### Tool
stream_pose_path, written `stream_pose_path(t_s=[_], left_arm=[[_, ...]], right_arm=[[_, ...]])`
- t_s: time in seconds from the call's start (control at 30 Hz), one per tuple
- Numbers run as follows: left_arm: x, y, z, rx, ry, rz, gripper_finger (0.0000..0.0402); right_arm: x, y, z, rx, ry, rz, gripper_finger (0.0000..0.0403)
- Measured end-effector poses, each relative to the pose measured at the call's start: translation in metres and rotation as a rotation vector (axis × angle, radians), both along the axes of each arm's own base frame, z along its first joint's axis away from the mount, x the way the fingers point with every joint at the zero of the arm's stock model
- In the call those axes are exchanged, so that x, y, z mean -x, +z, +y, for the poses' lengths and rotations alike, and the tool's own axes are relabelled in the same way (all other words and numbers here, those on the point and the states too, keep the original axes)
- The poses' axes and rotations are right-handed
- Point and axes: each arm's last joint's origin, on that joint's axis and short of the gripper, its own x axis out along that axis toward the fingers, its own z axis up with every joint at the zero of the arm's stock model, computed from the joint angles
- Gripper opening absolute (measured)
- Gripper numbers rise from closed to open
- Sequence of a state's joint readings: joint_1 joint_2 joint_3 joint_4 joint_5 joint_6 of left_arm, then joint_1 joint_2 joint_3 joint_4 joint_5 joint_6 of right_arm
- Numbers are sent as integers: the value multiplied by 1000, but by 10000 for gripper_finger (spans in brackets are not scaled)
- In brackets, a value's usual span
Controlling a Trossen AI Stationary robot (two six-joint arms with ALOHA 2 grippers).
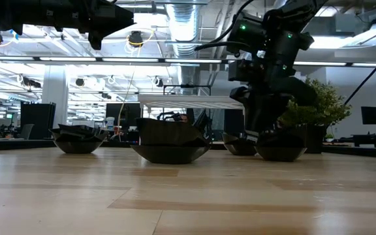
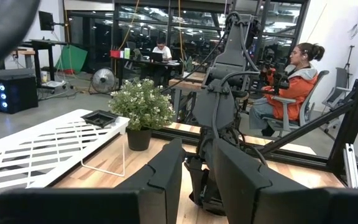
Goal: Pick & Place Mini shaped plates
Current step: Stack the black square plate on top of the black square plate on the shelf
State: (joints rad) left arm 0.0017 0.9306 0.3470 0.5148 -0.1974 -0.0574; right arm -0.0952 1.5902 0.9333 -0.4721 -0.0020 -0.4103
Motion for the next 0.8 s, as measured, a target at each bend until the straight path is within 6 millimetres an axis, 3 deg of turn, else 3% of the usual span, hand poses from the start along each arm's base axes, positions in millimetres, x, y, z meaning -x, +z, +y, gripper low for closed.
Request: stream_pose_path(t_s=[0.3, 0.6, 0.8], left_arm=[[0, 0, 0, 0, 0, 0, 93], [0, 0, 0, 0, -1, -1, 93], [0, 0, 0, 0, -1, -1, 93]], right_arm=[[1, 1, -1, 25, -3, 27, 60], [-7, 22, 0, 25, 0, 16, 50], [-7, 25, 0, 0, 6, 29, 41]])
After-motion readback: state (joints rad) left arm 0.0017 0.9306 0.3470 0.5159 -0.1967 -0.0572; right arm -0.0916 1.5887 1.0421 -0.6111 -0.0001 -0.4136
